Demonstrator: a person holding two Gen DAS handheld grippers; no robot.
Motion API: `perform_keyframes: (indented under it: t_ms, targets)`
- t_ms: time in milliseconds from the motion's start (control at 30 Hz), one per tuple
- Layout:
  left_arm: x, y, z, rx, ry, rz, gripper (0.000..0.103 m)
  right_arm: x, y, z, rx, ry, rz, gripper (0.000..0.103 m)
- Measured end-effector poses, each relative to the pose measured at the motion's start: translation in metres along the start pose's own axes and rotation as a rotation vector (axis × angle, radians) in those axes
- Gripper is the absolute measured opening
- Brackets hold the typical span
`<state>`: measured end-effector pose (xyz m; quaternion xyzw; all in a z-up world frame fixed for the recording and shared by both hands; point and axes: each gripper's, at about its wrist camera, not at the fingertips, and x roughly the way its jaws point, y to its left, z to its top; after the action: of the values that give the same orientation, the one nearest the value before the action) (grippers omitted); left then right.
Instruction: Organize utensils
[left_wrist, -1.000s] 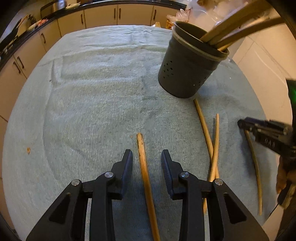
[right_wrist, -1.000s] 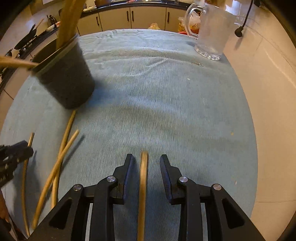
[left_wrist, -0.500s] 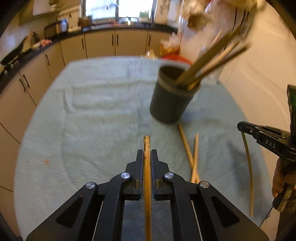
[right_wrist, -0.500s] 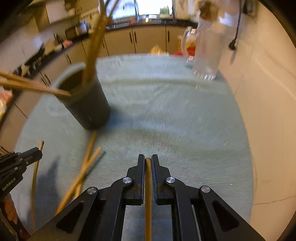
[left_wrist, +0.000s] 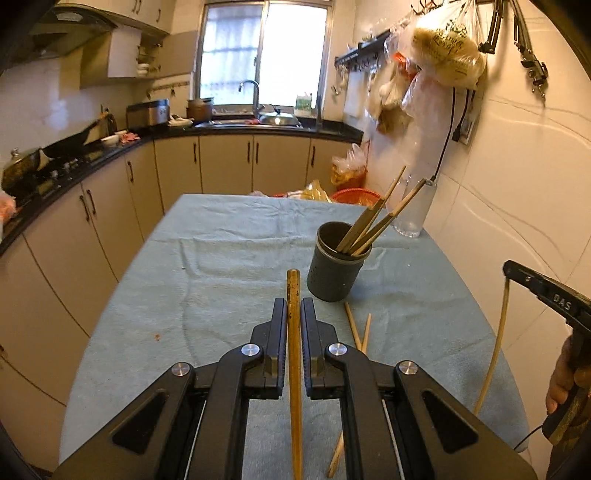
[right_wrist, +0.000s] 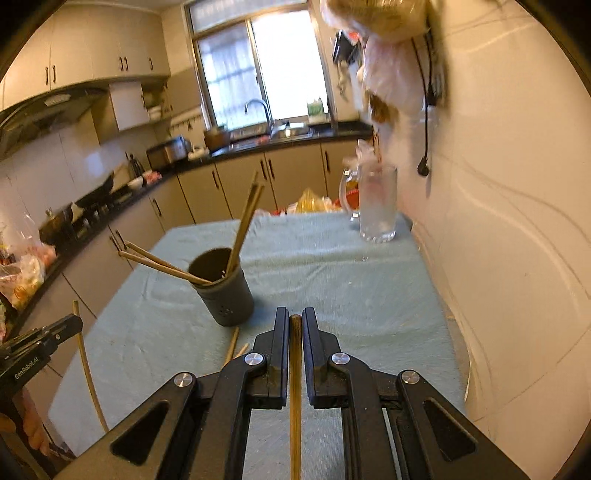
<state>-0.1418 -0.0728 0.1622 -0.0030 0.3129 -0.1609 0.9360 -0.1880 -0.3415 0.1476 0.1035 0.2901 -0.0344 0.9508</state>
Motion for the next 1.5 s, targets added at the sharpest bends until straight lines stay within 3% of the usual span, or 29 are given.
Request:
perform_keyframes:
  t_ms: [367, 600, 1233, 1500]
  targets:
    - [-0.047, -0.002, -0.016, -0.04, -0.095, 0.056, 0.007, -0.05, 0.015, -0.017, 0.032, -0.16, -0.003, 0.008]
    - [-0.053, -0.009, -0.019, -0.025, -0.099, 0.097, 0.007, -0.069, 0.025, -0.025, 0.097, -0.223, 0.012, 0.008]
    - [-0.06, 0.013, -0.021, -0.064, -0.096, 0.129, 0.007, -0.077, 0.041, -0.029, 0.072, -0.238, 0.013, 0.008]
    - [-0.056, 0.024, -0.019, -0.094, -0.074, 0.092, 0.007, -0.071, 0.039, -0.027, 0.115, -0.222, 0.023, 0.008]
